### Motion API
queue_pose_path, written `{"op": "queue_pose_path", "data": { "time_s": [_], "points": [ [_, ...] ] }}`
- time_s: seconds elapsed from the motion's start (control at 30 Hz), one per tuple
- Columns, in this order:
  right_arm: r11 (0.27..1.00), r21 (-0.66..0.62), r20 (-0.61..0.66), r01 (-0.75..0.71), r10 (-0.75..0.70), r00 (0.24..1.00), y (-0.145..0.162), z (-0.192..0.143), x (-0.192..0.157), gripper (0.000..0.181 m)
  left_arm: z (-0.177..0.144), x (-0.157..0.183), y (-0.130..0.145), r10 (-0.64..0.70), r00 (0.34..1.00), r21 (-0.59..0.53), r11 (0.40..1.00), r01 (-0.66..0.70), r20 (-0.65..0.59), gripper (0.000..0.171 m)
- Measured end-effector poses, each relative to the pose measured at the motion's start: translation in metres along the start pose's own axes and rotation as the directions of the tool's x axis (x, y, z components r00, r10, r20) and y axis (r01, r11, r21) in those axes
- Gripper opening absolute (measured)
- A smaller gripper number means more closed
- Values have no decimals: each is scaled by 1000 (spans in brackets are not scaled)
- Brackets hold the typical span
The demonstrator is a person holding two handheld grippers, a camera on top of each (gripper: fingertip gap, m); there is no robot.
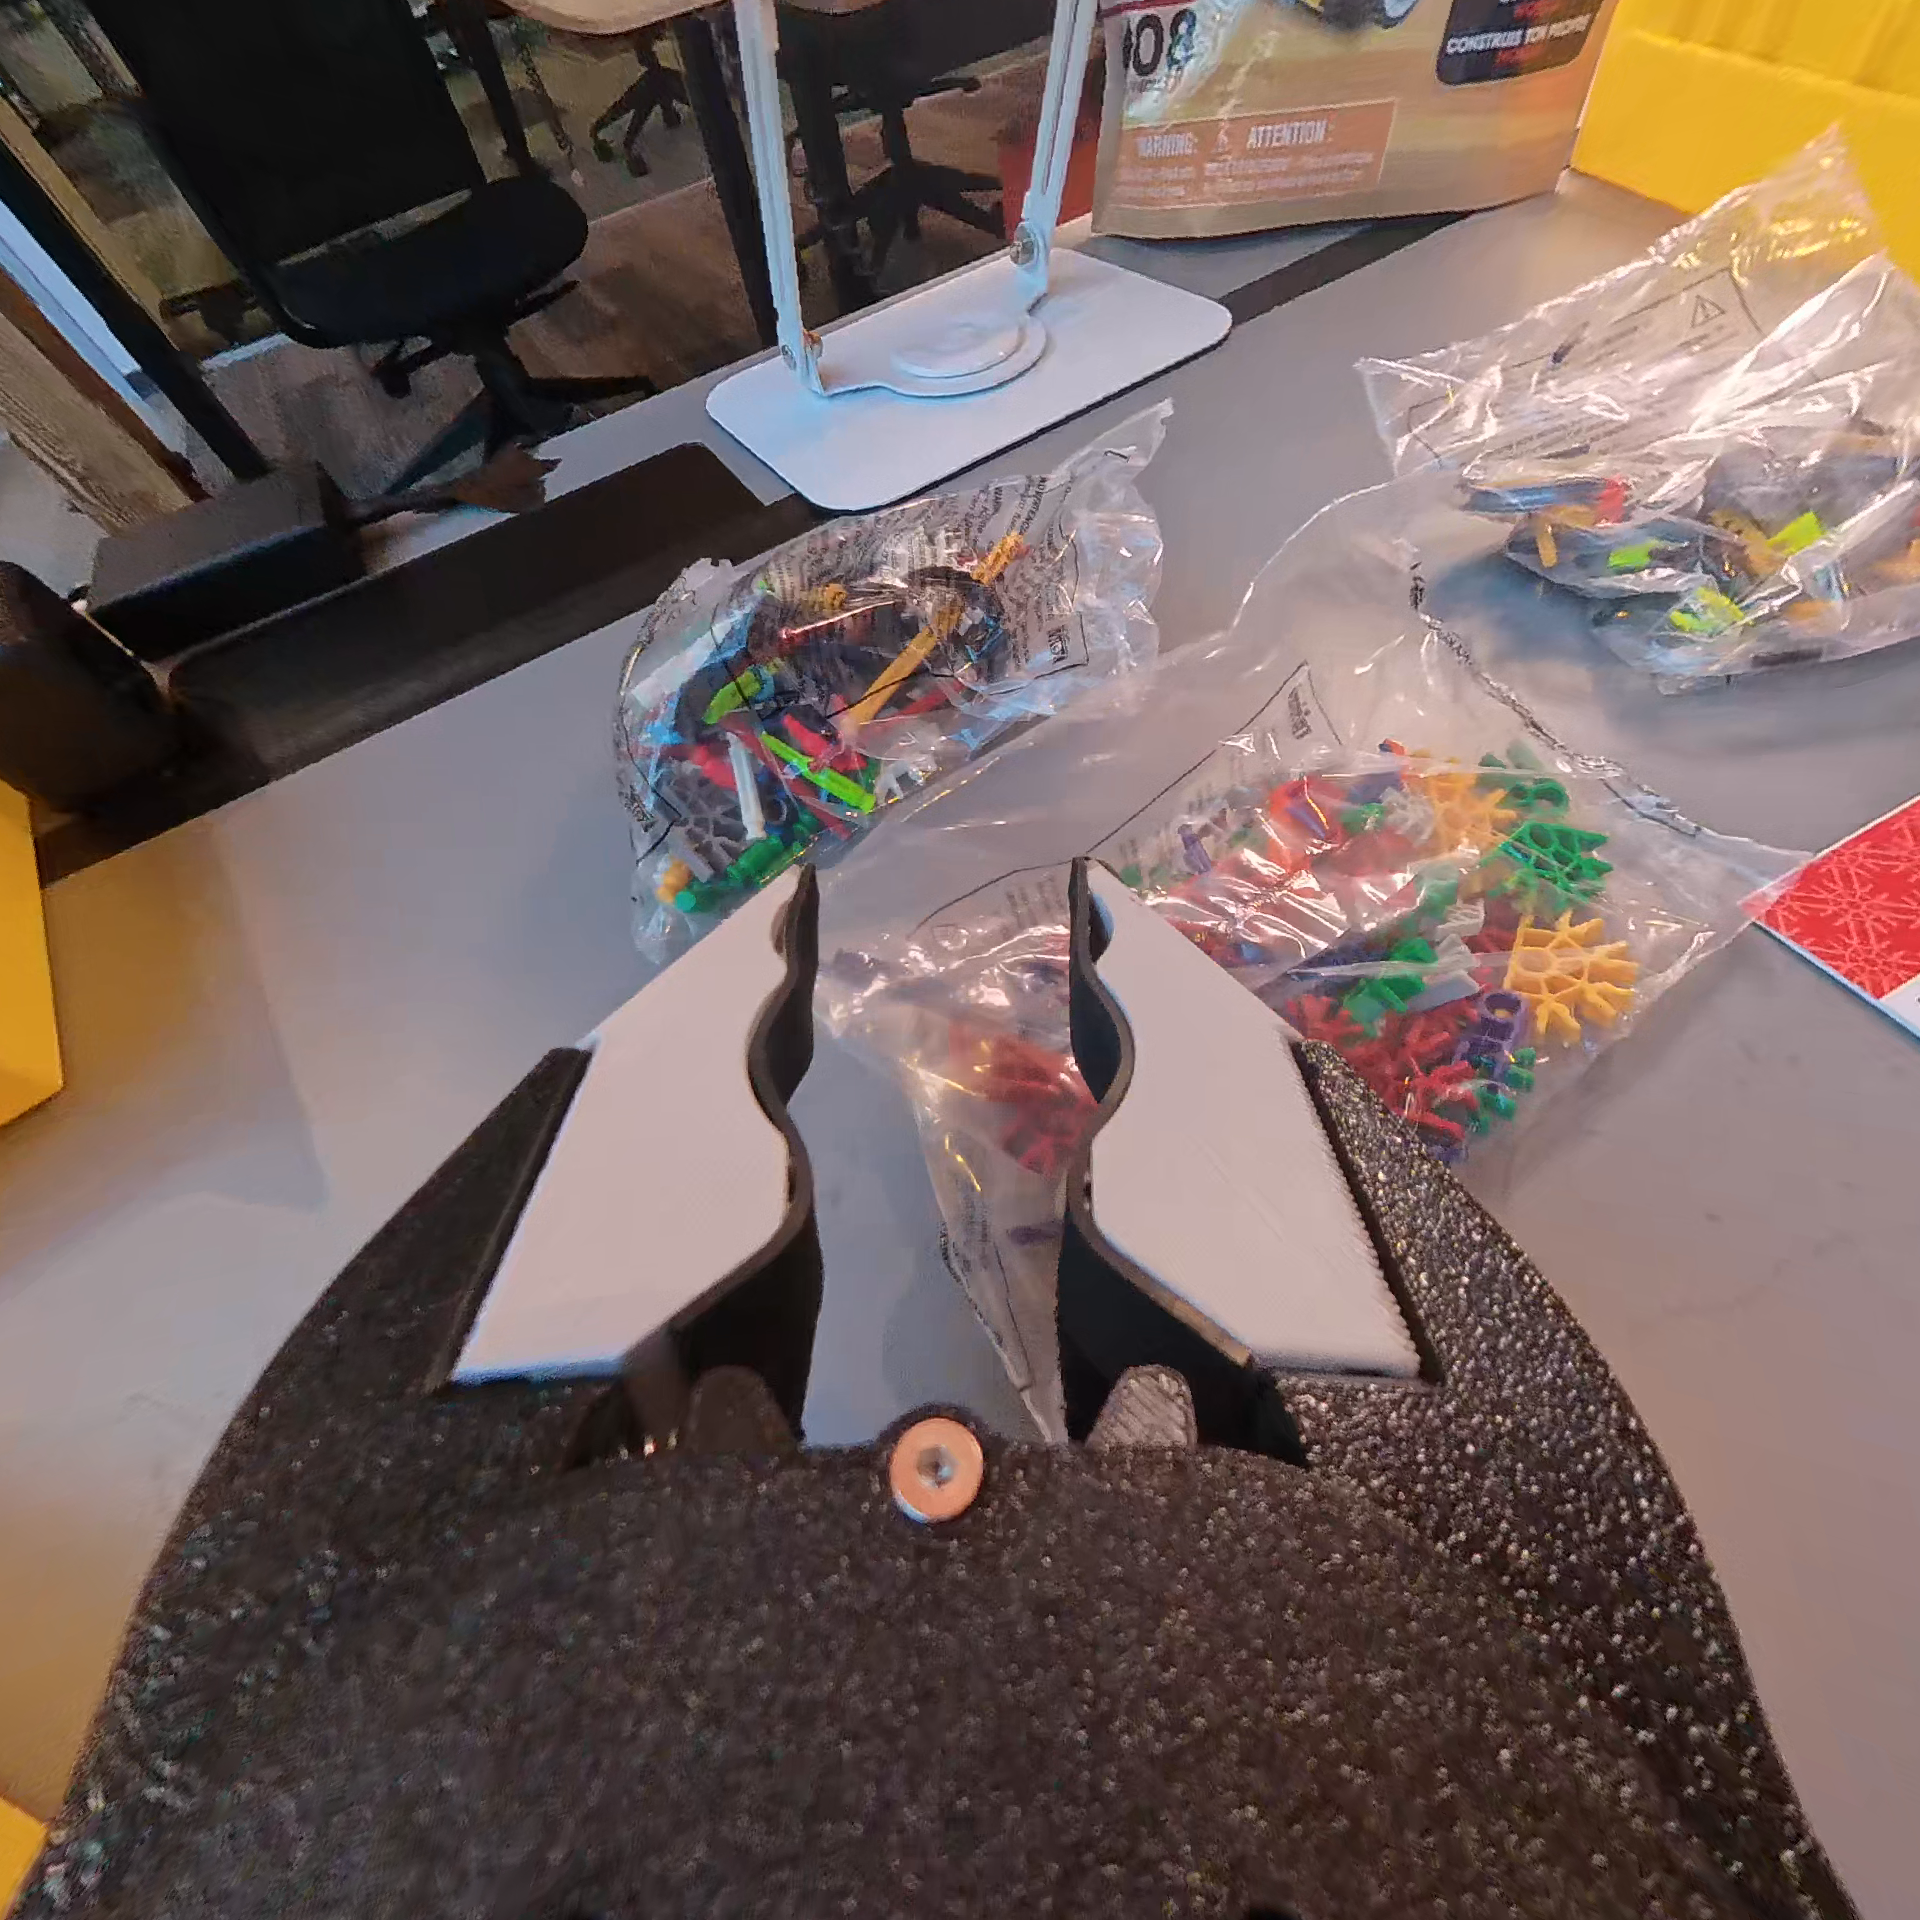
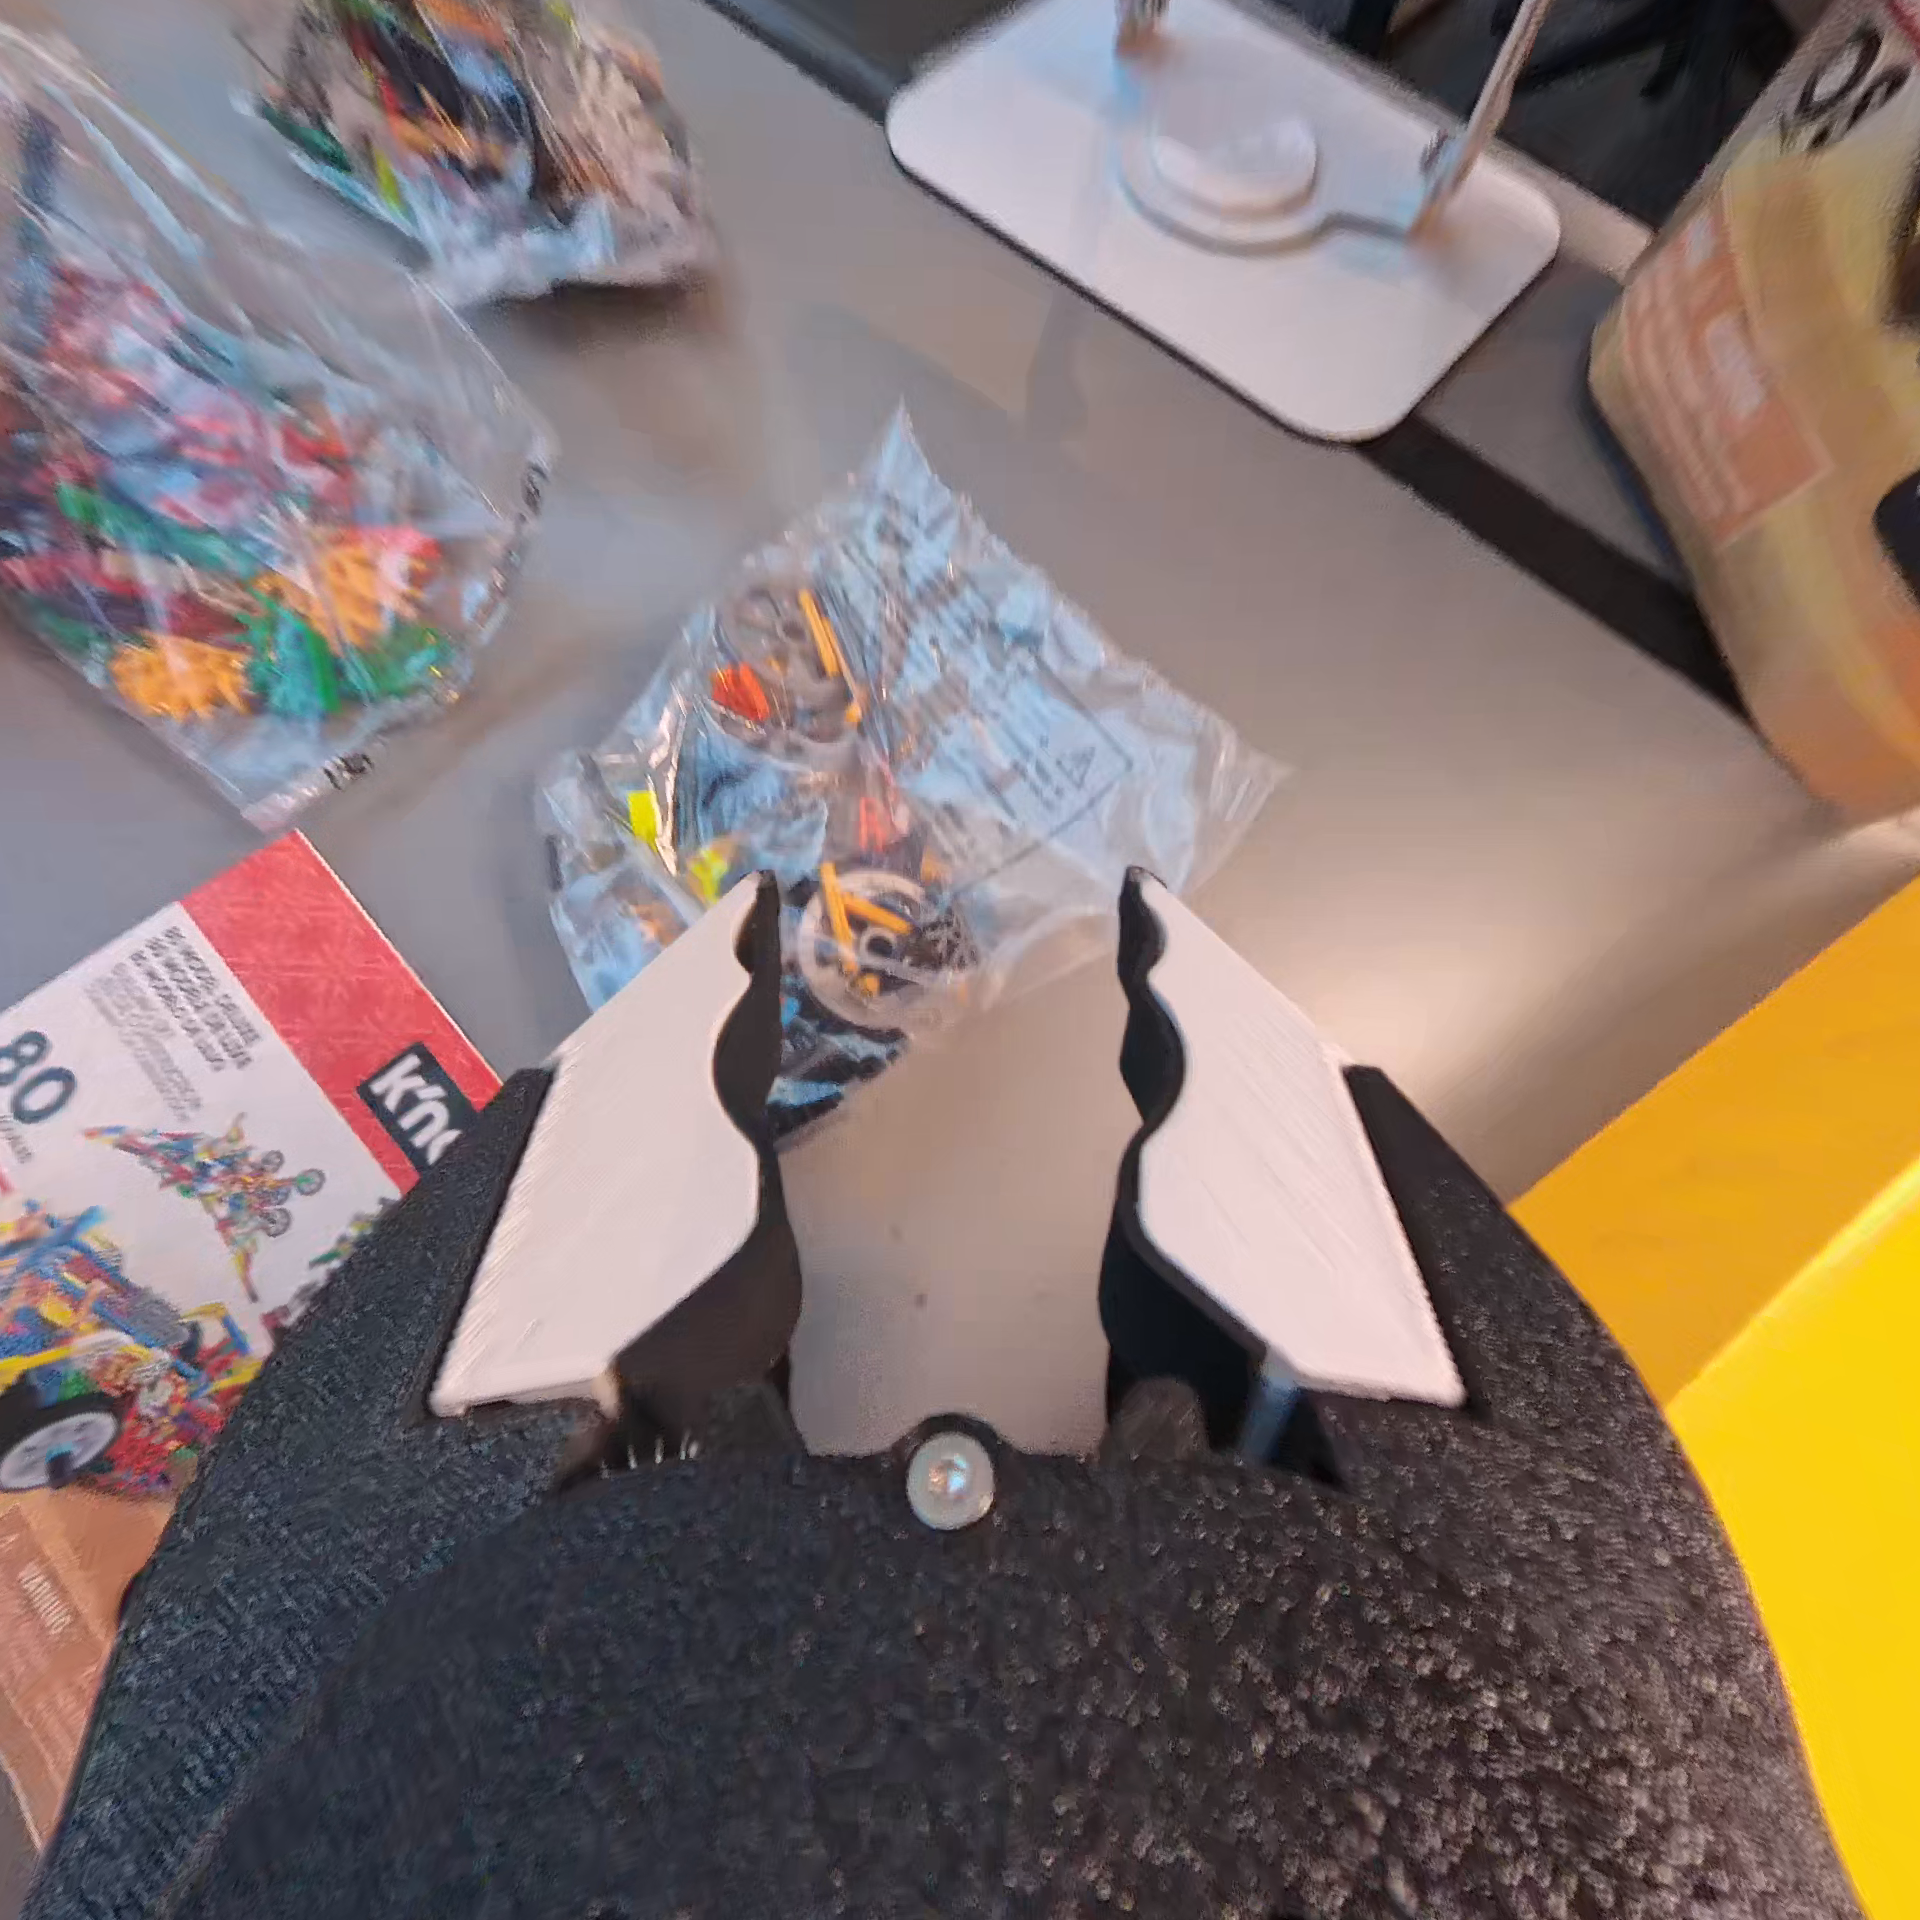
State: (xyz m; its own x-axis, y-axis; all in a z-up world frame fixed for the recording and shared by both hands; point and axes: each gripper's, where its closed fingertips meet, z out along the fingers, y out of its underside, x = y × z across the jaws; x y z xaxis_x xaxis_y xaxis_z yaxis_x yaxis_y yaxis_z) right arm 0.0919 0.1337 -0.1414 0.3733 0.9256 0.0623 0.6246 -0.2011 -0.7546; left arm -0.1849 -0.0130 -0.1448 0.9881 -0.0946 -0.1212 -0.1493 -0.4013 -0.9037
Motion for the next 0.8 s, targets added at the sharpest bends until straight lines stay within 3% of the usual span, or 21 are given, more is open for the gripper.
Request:
{"op": "queue_pose_path", "data": {
  "time_s": [0.07, 0.1, 0.13, 0.2, 0.27, 0.37, 0.43, 0.6, 0.8],
  "points": [
    [997, -19, -38, -75, 75, 997, 19, 12, 4, 78, 2, -1, 0, -56, 998, 6, 998, 56, -20, 46],
    [991, 5, -14, -130, 131, 991, 22, 18, 2, 76, 3, -2, 0, -77, 997, 9, 997, 77, -27, 46],
    [981, 31, 25, -193, 192, 981, 22, 23, 0, 62, 3, -2, 0, -92, 995, 15, 996, 92, -33, 46],
    [963, 105, 152, -249, 232, 961, 12, 27, -9, 2, 2, -4, 0, -121, 992, 23, 992, 122, -43, 45],
    [932, 238, 294, -274, 200, 935, -16, 7, -25, 0, -2, -6, 0, -151, 987, 34, 988, 153, -50, 44],
    [939, 334, 231, -78, -1, 973, -43, -36, -37, 0, -5, -8, -1, -195, 978, 46, 979, 199, -72, 42],
    [927, 371, 206, -63, -16, 978, -58, -69, -32, 0, -4, -7, 0, -217, 972, 41, 974, 222, -89, 42],
    [913, 394, 62, -104, 86, 994, -68, -133, 40, 0, -3, -2, 0, -213, 971, 30, 976, 217, -107, 43],
    [894, 373, -204, -249, 340, 918, -25, -149, 161, 0, -3, 0, 3, -215, 970, 3, 976, 216, -113, 45]
  ]
}}
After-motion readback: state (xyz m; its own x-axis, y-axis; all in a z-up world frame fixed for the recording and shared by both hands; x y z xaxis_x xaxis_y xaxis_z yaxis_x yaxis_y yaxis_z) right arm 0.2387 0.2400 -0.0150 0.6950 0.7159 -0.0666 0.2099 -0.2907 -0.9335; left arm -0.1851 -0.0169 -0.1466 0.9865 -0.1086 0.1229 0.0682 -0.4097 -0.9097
